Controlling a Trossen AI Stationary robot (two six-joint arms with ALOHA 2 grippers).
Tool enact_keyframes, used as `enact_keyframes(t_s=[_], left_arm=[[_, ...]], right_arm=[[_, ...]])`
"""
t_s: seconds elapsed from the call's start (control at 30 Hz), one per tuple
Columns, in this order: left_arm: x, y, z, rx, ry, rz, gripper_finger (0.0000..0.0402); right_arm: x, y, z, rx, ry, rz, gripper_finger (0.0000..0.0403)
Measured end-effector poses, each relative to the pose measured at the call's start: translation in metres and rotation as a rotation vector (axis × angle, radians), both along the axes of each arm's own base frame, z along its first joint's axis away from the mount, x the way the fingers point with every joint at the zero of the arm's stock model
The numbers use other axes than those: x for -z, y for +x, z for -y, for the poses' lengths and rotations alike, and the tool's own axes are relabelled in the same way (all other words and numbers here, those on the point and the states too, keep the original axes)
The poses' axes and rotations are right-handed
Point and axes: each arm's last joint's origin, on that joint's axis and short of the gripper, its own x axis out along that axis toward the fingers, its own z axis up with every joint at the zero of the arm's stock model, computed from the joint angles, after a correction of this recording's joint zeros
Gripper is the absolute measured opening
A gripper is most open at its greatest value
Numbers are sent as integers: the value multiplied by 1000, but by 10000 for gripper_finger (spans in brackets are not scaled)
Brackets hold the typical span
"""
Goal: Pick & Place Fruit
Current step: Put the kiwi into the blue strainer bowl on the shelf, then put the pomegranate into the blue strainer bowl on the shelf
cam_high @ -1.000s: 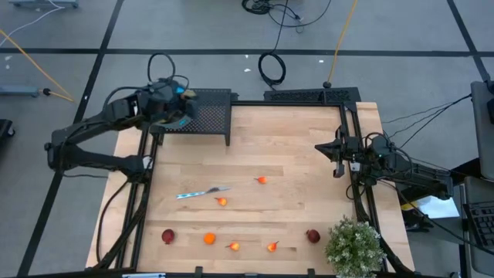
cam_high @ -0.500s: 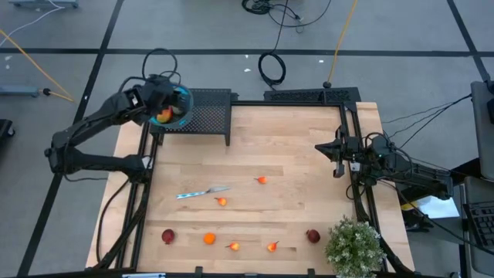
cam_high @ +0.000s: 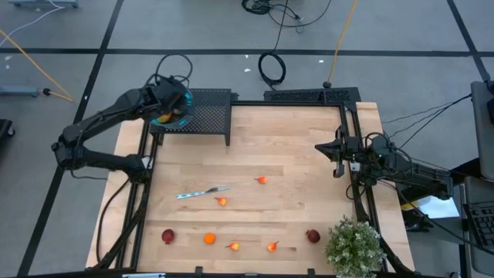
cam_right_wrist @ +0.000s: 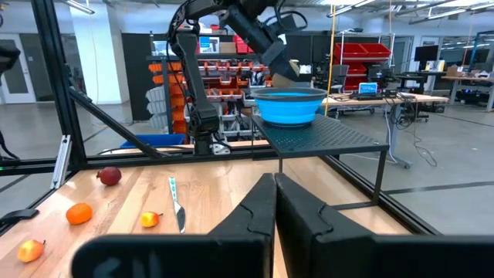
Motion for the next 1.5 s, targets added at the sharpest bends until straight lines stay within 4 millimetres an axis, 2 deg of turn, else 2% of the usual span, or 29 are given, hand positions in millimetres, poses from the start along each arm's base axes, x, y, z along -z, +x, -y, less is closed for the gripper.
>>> enact_keyframes(t_s=[0.37,1.0,1.5], left_arm=[[17,2,-9,-45,-93,-109,202],[17,3,-9,15,-108,-141,204],[19,-1,-5,37,-154,-169,263]], right_arm=[[0,0,0,0,0,0,0],[0,0,0,0,0,1,0],[0,0,0,-1,0,1,0]])
